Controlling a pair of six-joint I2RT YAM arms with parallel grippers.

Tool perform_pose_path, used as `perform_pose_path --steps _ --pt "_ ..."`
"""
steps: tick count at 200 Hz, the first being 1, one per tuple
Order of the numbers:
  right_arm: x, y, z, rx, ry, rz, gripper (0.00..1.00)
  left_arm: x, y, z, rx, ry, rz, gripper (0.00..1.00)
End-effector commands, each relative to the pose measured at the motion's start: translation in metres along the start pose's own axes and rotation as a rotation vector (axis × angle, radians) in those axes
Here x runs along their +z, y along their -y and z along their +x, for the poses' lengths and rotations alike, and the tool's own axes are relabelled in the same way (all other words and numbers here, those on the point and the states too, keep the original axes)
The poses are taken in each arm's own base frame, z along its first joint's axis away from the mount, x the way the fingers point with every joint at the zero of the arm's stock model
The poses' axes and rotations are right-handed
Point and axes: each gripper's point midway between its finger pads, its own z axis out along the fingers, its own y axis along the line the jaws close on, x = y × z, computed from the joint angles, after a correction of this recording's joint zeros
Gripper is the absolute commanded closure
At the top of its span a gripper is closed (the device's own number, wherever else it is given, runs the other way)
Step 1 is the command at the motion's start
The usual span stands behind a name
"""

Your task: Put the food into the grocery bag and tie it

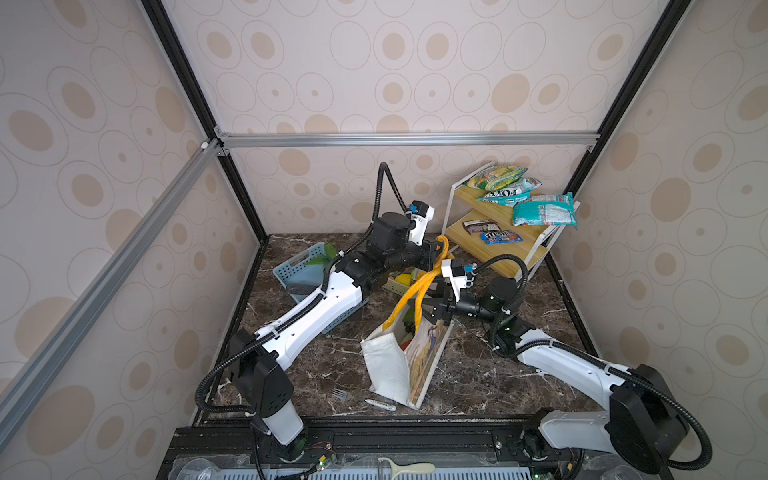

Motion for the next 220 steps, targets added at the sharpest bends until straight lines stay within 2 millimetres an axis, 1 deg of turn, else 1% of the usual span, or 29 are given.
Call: perform_pose_path --steps 1,16,37,46,71,102,139,169,182,207,220 --pt "0.002 -0.029 -0.031 -0.072 0.071 -0.123 0.31 -0.015 0.005 -0.036 0.026 0.136 -0.027 1.0" --pt "0.001 -0.038 -0.028 -0.075 0.058 -0.172 0.29 -0.015 -0.001 -0.037 0.027 0.145 -0.049 1.0" --pt "0.002 -0.039 -0.028 -0.063 0.063 -0.186 0.28 -0.013 0.0 -0.035 0.025 0.144 -0.046 1.0" --pt "0.004 -0.033 -0.029 -0.049 0.071 -0.155 0.28 -0.013 0.001 -0.035 0.017 0.147 -0.04 1.0" --pt "0.011 -0.018 -0.04 -0.008 0.132 -0.077 0.28 -0.015 0.001 -0.034 -0.012 0.166 -0.026 1.0" --pt "0.024 -0.025 -0.045 -0.012 0.18 -0.125 0.29 -0.024 -0.006 -0.035 -0.066 0.228 -0.054 1.0" --pt "0.033 -0.013 -0.058 0.028 0.239 -0.053 0.34 -0.032 -0.01 -0.036 -0.09 0.269 -0.073 1.0" --pt "0.039 0.004 -0.062 0.139 0.308 0.035 0.4 -0.036 -0.011 -0.035 -0.112 0.29 -0.084 1.0" --pt "0.042 0.005 -0.063 0.169 0.342 0.045 0.42 -0.037 -0.013 -0.035 -0.118 0.299 -0.094 1.0" --pt "0.042 0.019 -0.065 0.231 0.4 0.142 0.49 -0.04 -0.012 -0.036 -0.122 0.316 -0.115 1.0" --pt "0.04 0.023 -0.068 0.25 0.423 0.177 0.51 -0.041 -0.011 -0.035 -0.118 0.319 -0.124 1.0"
